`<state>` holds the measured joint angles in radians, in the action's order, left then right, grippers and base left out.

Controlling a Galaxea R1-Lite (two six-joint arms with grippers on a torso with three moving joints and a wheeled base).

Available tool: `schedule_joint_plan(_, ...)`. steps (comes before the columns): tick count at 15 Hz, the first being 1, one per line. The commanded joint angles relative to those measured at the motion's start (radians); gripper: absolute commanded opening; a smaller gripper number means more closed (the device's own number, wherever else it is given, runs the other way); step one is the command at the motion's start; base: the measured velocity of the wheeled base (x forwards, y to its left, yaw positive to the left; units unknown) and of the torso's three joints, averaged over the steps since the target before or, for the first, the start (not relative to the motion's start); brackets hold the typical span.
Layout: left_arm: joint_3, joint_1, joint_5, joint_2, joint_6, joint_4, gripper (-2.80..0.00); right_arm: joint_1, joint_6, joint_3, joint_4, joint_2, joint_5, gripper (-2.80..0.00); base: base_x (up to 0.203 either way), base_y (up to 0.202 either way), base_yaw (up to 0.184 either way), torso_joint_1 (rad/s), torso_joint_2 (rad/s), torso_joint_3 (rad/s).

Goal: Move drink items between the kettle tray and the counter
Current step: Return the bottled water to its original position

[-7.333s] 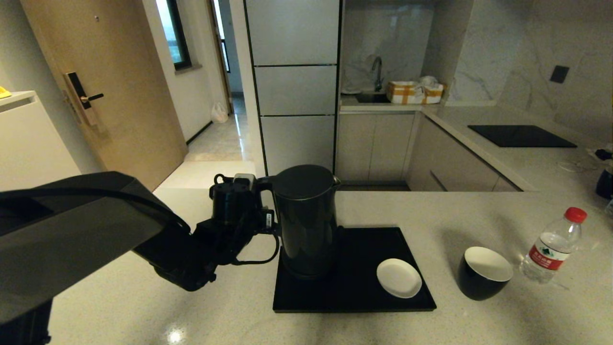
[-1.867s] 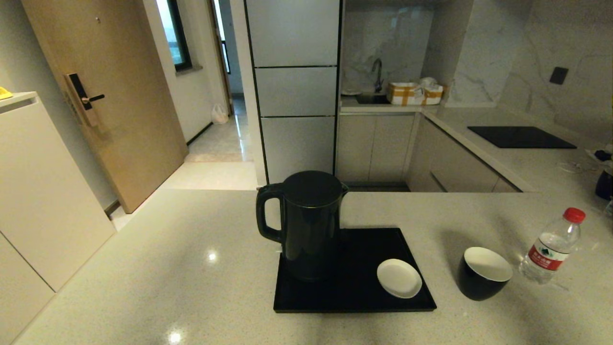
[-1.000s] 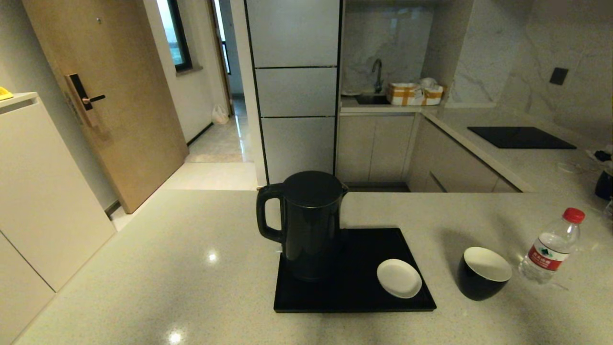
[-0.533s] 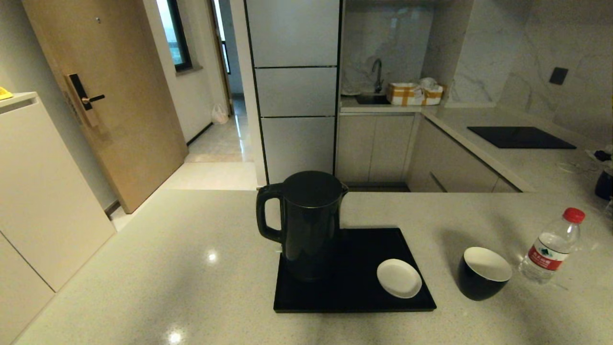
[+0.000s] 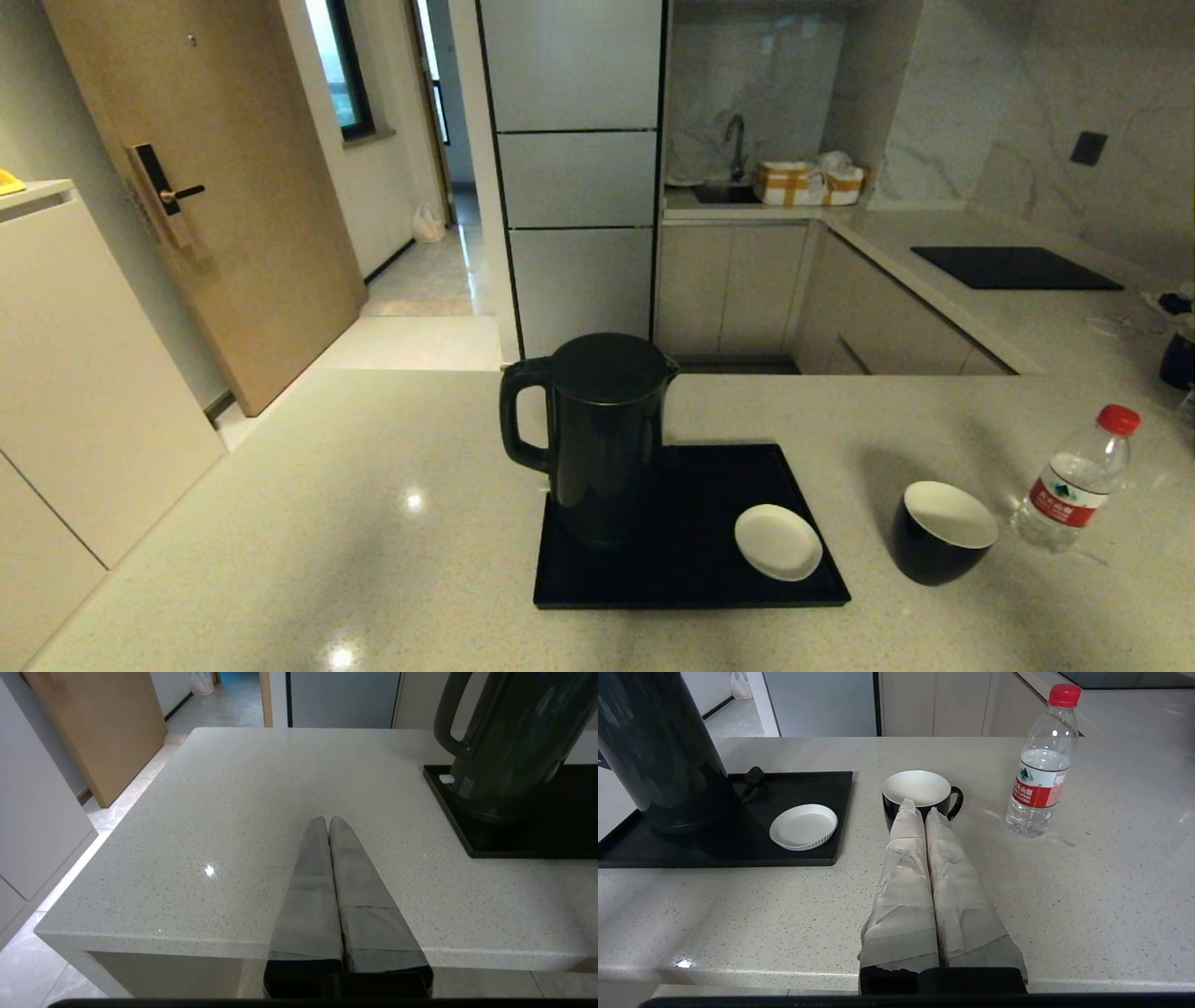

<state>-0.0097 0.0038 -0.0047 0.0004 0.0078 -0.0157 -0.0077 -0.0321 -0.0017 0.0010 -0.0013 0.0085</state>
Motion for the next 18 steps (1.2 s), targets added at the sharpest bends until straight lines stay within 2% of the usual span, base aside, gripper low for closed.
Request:
schedule_joint_plan(1,0.001,-0.001,0.0,0.0,0.0,0.0,-2.8,0.0,0.0,0.0,0.001,0.0,0.001,-2.8,0.0,0.0,0.0,0.0,0.0,0.0)
schedule_joint_plan(11,0.001,-0.001,0.0,0.0,-0.002,0.0,-2.8,0.0,0.006,-0.023,0.034,0.01,-0.013,-2.8,0.0,0.0,0.0,0.0,0.0,0.0)
schedule_joint_plan(12,0.001,-0.001,0.0,0.0,0.0,0.0,-2.8,0.0,0.009,-0.078,0.051,0.036,-0.02,-2.8,0.0,0.0,0.0,0.0,0.0,0.0)
schedule_joint_plan(14,0.001,0.001,0.0,0.0,0.0,0.0,-2.8,-0.001,0.061,-0.287,0.114,0.189,-0.075,-2.8,0.0,0.0,0.0,0.0,0.0,0.0)
schedule_joint_plan(16,0.001,-0.001,0.0,0.0,-0.002,0.0,-2.8,-0.004,0.126,-0.509,0.241,0.437,-0.18,-2.8,0.0,0.0,0.0,0.0,0.0,0.0)
schedule_joint_plan(18,0.001,0.001,0.0,0.0,0.0,0.0,-2.8,-0.005,0.185,-0.62,0.384,0.687,-0.273,-2.8,0.0,0.0,0.0,0.0,0.0,0.0)
